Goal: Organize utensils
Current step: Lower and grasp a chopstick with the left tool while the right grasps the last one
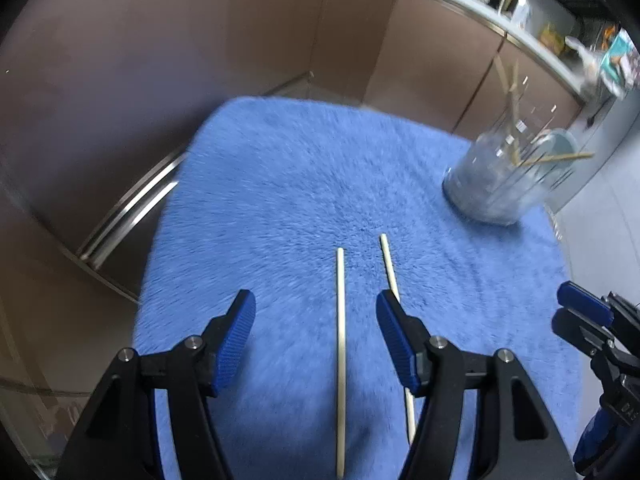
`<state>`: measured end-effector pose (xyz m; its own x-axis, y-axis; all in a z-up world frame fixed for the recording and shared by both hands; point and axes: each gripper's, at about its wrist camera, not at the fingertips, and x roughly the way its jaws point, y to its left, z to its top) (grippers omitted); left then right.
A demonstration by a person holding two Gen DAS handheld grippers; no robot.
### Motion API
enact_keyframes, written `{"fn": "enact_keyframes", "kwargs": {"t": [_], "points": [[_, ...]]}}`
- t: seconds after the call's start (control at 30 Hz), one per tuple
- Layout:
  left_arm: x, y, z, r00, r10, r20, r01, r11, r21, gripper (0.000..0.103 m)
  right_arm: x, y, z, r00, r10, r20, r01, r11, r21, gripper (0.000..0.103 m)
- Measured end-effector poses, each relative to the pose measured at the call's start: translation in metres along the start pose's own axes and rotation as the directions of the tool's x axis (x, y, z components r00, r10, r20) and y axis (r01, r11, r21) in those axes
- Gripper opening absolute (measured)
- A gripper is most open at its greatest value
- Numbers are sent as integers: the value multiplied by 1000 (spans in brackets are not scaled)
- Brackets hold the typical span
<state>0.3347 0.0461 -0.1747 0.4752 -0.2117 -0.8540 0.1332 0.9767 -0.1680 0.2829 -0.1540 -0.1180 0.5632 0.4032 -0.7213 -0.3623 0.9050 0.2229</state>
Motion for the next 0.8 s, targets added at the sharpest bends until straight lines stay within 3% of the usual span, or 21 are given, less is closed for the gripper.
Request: {"fn": "enact_keyframes", "kwargs": {"t": [0.1, 0.23, 0.3, 0.5, 0.63, 0.8], "points": [[27, -8, 8, 998, -4, -57, 5, 1000, 16, 57, 30, -6, 12, 996, 28, -79, -27, 1000, 16, 23], [52, -5, 18, 991, -22, -129, 22, 1000, -1, 30, 61, -9, 20, 987, 41, -157, -39, 999, 19, 20], [61, -5, 19, 988, -28, -153, 28, 1000, -3, 24, 73, -8, 23, 982, 43, -183, -42, 999, 14, 20], [71, -9, 22, 984, -20, -180, 28, 999, 43, 22, 108, 3, 30, 963, 49, -266, -49, 999, 4, 20], [72, -8, 23, 984, -7, -176, 17, 998, 57, 10, 128, 11, 38, 951, 26, -307, -34, 999, -19, 17], [72, 11, 26, 982, -84, -172, 84, 996, -7, 5, 148, 23, 44, 937, -3, -349, -18, 998, -57, 14]]}}
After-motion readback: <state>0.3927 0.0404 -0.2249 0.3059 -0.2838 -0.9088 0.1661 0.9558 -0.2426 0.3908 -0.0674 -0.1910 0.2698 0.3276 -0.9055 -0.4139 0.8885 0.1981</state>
